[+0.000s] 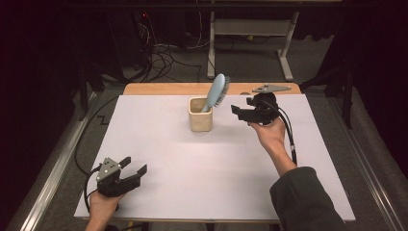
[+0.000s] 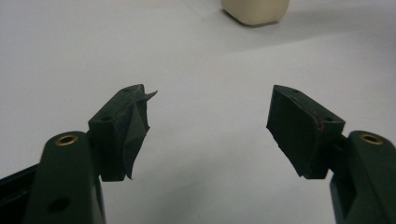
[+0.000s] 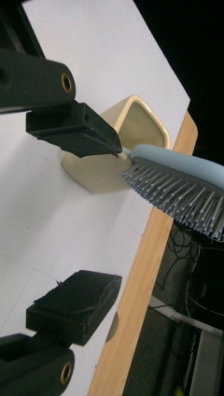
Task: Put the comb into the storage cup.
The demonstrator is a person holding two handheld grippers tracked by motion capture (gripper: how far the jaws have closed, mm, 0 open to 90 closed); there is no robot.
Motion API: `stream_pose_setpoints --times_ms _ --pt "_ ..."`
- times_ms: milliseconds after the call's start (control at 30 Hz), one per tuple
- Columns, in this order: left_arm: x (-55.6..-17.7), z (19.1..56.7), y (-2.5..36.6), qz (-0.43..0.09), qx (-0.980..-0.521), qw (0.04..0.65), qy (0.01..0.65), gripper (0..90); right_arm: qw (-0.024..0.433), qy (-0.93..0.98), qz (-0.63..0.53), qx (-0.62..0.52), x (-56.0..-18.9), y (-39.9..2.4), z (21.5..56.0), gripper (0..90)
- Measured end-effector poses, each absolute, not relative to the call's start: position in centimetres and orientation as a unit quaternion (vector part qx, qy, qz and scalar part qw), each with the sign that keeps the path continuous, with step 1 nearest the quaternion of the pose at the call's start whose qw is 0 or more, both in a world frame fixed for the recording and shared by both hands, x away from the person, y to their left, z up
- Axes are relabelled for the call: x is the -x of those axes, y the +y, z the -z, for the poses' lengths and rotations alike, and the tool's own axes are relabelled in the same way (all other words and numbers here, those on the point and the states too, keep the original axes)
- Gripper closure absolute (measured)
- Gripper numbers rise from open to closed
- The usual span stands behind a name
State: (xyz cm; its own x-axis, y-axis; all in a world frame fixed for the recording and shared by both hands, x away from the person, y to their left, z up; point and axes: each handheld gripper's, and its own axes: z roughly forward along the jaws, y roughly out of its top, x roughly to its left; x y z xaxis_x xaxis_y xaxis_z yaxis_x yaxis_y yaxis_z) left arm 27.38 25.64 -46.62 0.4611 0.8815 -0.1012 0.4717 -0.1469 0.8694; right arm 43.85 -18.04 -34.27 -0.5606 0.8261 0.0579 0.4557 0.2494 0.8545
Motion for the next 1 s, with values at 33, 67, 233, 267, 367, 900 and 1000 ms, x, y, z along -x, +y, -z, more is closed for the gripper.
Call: stream_pose_setpoints --times_ms 33,67,233,267,367,900,1000 --pt "-27.4 46.6 25.7 -0.225 -0.723 0.456 0.468 29.8 0.21 0.762 -0.447 -0.419 -43.8 -18.1 34.3 31.9" --pt "-27.4 46.6 25.7 -0.226 -0.722 0.456 0.468 29.8 0.21 0.763 -0.446 -0.419 -43.7 -18.2 34.3 32.0" --pt "-27.3 46.6 25.7 -0.226 -0.722 0.455 0.47 29.8 0.21 0.76 -0.447 -0.422 -43.5 -18.7 34.4 31.9" --pt "-27.3 46.6 25.7 -0.227 -0.721 0.455 0.47 29.8 0.211 0.762 -0.445 -0.421 -43.5 -18.8 34.5 32.0" --pt "-27.4 46.6 25.7 -0.226 -0.722 0.454 0.471 29.8 0.213 0.762 -0.44 -0.424 -43.4 -19.1 34.8 31.9" --pt "-27.4 46.6 25.8 -0.227 -0.721 0.453 0.472 29.8 0.217 0.759 -0.435 -0.433 -42.8 -20.9 35.2 32.0" --pt "-27.4 46.6 25.8 -0.227 -0.721 0.453 0.472 29.8 0.218 0.759 -0.434 -0.434 -42.8 -21.2 35.2 31.9"
